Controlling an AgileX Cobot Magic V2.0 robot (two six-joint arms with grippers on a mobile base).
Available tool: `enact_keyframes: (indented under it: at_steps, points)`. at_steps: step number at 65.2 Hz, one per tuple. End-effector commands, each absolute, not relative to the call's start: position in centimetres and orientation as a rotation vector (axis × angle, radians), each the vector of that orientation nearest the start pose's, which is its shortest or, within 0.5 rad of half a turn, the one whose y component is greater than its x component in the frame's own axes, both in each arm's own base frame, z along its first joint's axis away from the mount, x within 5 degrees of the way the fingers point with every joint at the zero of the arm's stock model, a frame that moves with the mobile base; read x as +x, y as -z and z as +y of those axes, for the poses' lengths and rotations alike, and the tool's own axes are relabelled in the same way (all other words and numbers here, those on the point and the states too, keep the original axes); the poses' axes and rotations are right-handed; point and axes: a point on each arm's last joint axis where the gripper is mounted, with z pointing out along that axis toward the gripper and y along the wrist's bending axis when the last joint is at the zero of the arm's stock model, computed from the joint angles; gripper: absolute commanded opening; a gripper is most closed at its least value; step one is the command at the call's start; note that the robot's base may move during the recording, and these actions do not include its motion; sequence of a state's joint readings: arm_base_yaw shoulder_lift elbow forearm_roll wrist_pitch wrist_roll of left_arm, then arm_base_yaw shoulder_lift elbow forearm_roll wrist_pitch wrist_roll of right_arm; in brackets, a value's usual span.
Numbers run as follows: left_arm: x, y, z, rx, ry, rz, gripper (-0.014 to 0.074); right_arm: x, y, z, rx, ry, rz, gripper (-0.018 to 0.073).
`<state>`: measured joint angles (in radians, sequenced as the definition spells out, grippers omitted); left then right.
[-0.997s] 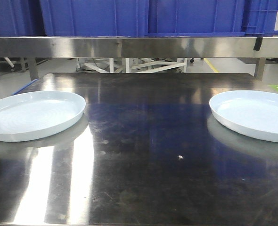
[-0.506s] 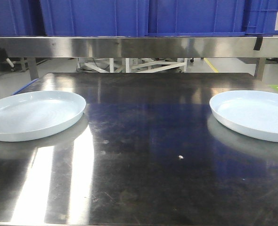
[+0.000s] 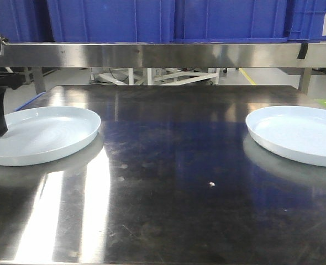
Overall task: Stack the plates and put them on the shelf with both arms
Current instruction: 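Push the nearer white plate toward the table center with the left gripper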
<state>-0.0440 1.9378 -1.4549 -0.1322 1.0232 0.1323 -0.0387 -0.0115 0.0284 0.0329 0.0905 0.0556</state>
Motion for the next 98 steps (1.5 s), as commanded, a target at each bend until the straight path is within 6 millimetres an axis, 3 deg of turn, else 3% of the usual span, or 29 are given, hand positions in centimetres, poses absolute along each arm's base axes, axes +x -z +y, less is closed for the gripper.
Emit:
enact_keyframes:
  at_steps: [1,21,30,42,53,78,89,98]
  points:
    - [39.1,-23.4,-3.1,0.171,0.174,2.896,0.0312,5.5,-20.5,-0.2,0.087,-0.028,1.48,0.0053]
    - [38.9,-23.3,-3.1,0.174,0.177,2.916,0.0085,5.5,-20.5,-0.2,0.087,-0.028,1.48,0.0053]
    - [38.9,-24.3,-3.5,0.163,0.239,2.935,0.0082,5.5,-20.5,-0.2,0.087,-0.028,1.48,0.0053]
    - [39.2,-26.9,-5.2,0.096,0.528,2.891,0.0082,5.5,-20.5,-0.2,0.087,-0.028,1.48,0.0053]
    - [39.3,-28.5,-7.8,0.122,0.695,2.83,0.0082,5.5,-20.5,-0.2,0.087,-0.028,1.48,0.0053]
    - [38.2,-28.3,-16.3,0.326,0.721,2.731,0.0082,5.5,-20.5,-0.2,0.087,-0.028,1.48,0.0053]
    - [38.5,-26.5,-18.2,0.218,0.742,2.765,0.0082,5.5,-20.5,-0.2,0.087,-0.028,1.48,0.0053]
    - [38.6,-25.8,-18.7,0.232,0.731,2.777,0.0107,5.5,-20.5,-0.2,0.087,-0.028,1.48,0.0053]
